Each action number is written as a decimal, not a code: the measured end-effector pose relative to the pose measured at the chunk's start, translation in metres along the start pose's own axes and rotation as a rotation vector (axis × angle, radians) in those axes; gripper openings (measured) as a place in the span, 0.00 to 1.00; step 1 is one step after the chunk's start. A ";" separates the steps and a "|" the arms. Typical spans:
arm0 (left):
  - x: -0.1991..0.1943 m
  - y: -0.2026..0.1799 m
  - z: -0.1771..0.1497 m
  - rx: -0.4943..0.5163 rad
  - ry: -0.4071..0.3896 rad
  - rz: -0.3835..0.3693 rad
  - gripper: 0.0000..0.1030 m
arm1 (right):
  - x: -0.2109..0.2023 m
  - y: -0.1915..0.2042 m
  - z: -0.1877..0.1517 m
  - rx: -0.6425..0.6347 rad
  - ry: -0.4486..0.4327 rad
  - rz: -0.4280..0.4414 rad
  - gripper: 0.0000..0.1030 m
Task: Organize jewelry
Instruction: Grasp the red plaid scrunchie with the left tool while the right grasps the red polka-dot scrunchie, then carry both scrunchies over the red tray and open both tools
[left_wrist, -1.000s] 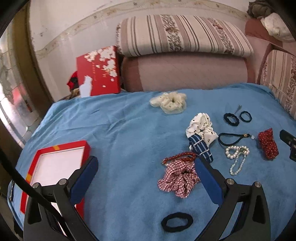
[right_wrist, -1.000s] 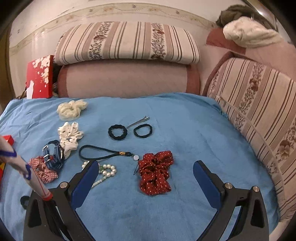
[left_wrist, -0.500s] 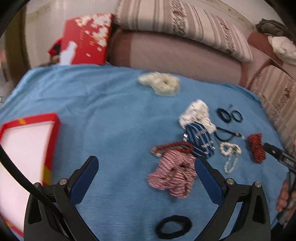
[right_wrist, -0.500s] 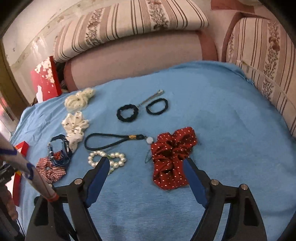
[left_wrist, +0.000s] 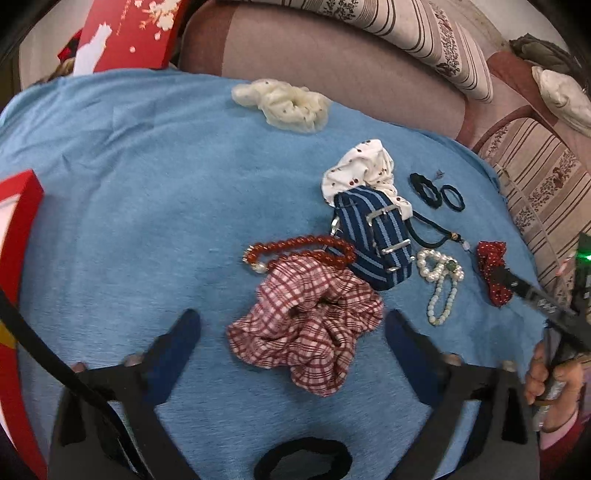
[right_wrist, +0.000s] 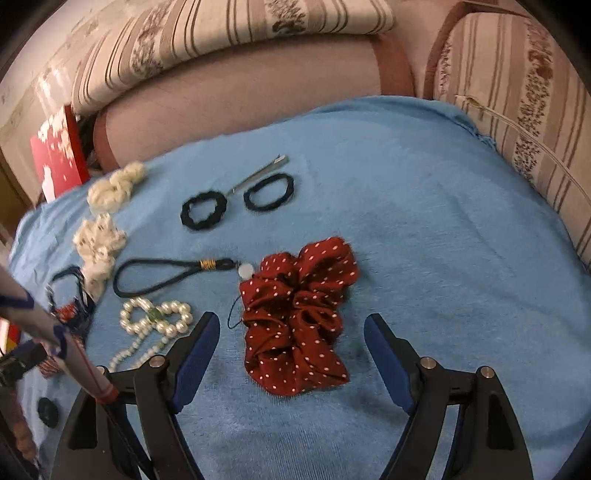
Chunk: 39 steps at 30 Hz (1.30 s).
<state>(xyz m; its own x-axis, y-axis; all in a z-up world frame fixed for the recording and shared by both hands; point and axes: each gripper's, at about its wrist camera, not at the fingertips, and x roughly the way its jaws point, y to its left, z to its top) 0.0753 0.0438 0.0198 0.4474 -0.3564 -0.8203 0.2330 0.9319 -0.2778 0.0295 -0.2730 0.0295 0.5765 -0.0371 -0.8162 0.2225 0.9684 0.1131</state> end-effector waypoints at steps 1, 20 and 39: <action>0.004 -0.001 0.000 0.000 0.020 0.002 0.59 | 0.003 0.001 -0.001 -0.005 0.009 -0.009 0.77; -0.120 0.016 -0.008 -0.025 -0.214 0.128 0.11 | -0.062 0.019 -0.015 0.043 -0.131 0.070 0.14; -0.199 0.246 -0.001 -0.351 -0.279 0.481 0.11 | -0.088 0.347 -0.018 -0.411 -0.037 0.481 0.14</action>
<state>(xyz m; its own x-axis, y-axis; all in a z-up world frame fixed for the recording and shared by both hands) 0.0430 0.3437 0.1143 0.6495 0.1459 -0.7462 -0.3234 0.9412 -0.0974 0.0418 0.0708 0.1308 0.5653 0.4248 -0.7071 -0.3845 0.8941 0.2298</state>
